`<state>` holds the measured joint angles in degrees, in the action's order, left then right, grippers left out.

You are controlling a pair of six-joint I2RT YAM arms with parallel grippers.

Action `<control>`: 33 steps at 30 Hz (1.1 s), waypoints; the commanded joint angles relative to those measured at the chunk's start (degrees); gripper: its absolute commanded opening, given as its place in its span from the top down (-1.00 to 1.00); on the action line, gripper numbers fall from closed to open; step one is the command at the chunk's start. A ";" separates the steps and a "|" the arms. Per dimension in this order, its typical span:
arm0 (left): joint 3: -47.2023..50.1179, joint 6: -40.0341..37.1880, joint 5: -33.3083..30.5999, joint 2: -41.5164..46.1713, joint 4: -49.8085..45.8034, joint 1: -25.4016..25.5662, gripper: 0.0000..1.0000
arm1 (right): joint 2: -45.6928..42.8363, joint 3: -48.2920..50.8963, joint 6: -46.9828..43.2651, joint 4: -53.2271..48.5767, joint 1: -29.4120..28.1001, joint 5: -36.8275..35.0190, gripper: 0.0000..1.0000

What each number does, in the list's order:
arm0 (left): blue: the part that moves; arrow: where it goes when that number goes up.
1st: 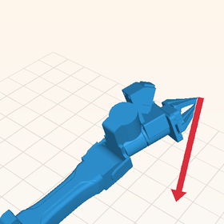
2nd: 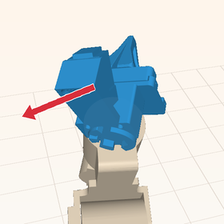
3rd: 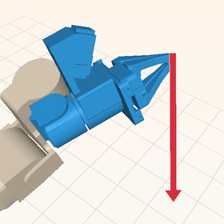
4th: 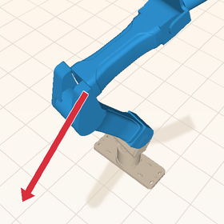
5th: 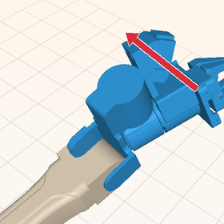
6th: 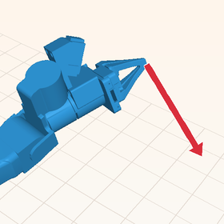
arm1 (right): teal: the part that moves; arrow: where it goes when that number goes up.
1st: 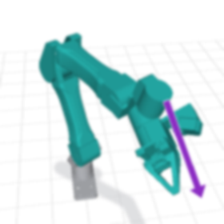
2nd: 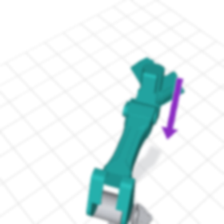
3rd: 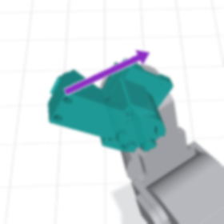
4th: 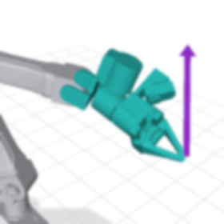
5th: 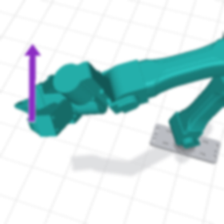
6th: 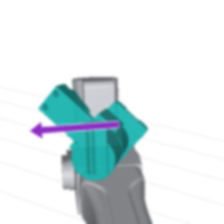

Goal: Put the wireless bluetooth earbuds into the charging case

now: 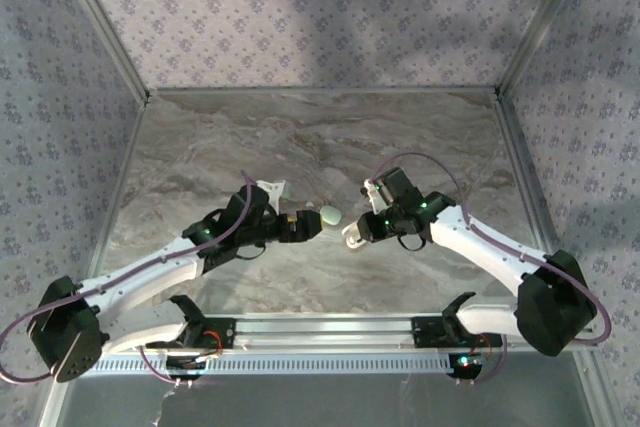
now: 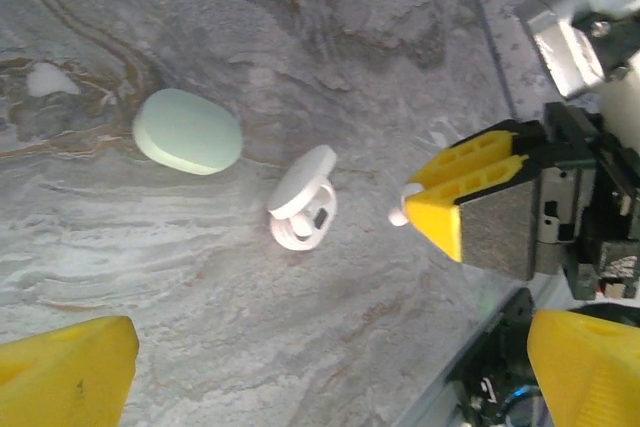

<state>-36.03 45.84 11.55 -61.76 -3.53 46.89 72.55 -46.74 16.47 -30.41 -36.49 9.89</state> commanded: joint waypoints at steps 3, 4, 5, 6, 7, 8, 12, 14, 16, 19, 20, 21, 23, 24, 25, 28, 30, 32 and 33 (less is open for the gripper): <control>-1.91 -1.52 -2.41 -2.31 1.67 0.18 -0.99 | 3.10 0.52 -1.70 0.17 -1.60 -6.46 0.56; -2.40 -1.95 -2.37 -2.76 1.28 0.20 -1.00 | 3.92 0.53 -1.70 0.30 -2.12 -7.28 0.56; -2.77 -2.25 -2.32 -3.05 0.87 0.19 -0.99 | 4.56 0.36 -1.70 0.41 -2.70 -8.09 0.56; -3.05 -2.58 -2.23 -3.40 0.59 0.24 -1.00 | 5.22 0.30 -1.70 0.61 -3.49 -9.20 0.56; -3.30 -3.01 -2.23 -3.74 0.38 0.20 -1.00 | 5.91 0.17 -1.70 0.78 -4.17 -10.25 0.55; -3.51 -3.36 -2.23 -4.12 0.16 0.20 -1.00 | 6.50 0.02 -1.70 0.86 -4.66 -10.89 0.55; -4.74 -4.20 -1.79 -5.75 -0.43 0.19 -0.99 | 8.72 -0.59 -1.70 0.86 -6.52 -14.04 0.55; -4.77 -4.06 -1.54 -6.15 0.07 0.15 -0.99 | 9.01 -0.83 -1.77 0.75 -7.34 -15.16 0.55; -4.41 -3.88 -1.42 -6.20 0.82 0.19 -0.99 | 8.89 -0.98 -1.88 0.79 -8.08 -16.48 0.55; -4.05 -3.81 -1.53 -6.00 1.24 0.20 -0.99 | 8.54 -1.09 -2.14 1.12 -8.66 -17.76 0.55; -3.98 -3.83 -1.51 -5.95 1.24 0.21 -0.99 | 8.48 -1.16 -2.22 1.28 -8.76 -18.10 0.55; -3.96 -3.97 -1.49 -5.91 1.16 0.14 -0.99 | 8.40 -1.26 -2.31 1.42 -8.86 -18.41 0.55; -3.79 -4.24 -1.53 -5.87 1.16 0.14 -0.99 | 8.55 -1.40 -2.65 1.70 -8.91 -18.92 0.55; -3.78 -4.37 -1.53 -6.00 1.28 0.16 -0.99 | 8.49 -1.48 -2.80 1.89 -8.95 -19.18 0.55; -3.78 -4.51 -1.53 -6.16 1.33 0.20 -1.00 | 8.59 -1.57 -2.92 1.94 -8.95 -19.49 0.55; -4.13 -4.60 -1.19 -6.85 1.59 0.19 -1.00 | 8.74 -1.80 -3.61 2.24 -8.95 -20.34 0.55; -4.20 -4.49 -0.92 -7.20 1.98 0.19 -0.99 | 8.90 -1.95 -3.95 2.55 -8.95 -20.56 0.55; -4.22 -4.38 -0.92 -7.54 2.43 0.20 -0.99 | 9.16 -2.19 -4.20 2.69 -8.91 -20.70 0.55; -4.22 -4.29 -0.92 -7.67 2.60 0.17 -1.00 | 9.48 -2.39 -4.25 2.80 -8.86 -20.63 0.55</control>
<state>-38.92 42.46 10.02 -68.99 -2.87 46.89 81.43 -47.31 13.43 -27.99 -45.15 -8.99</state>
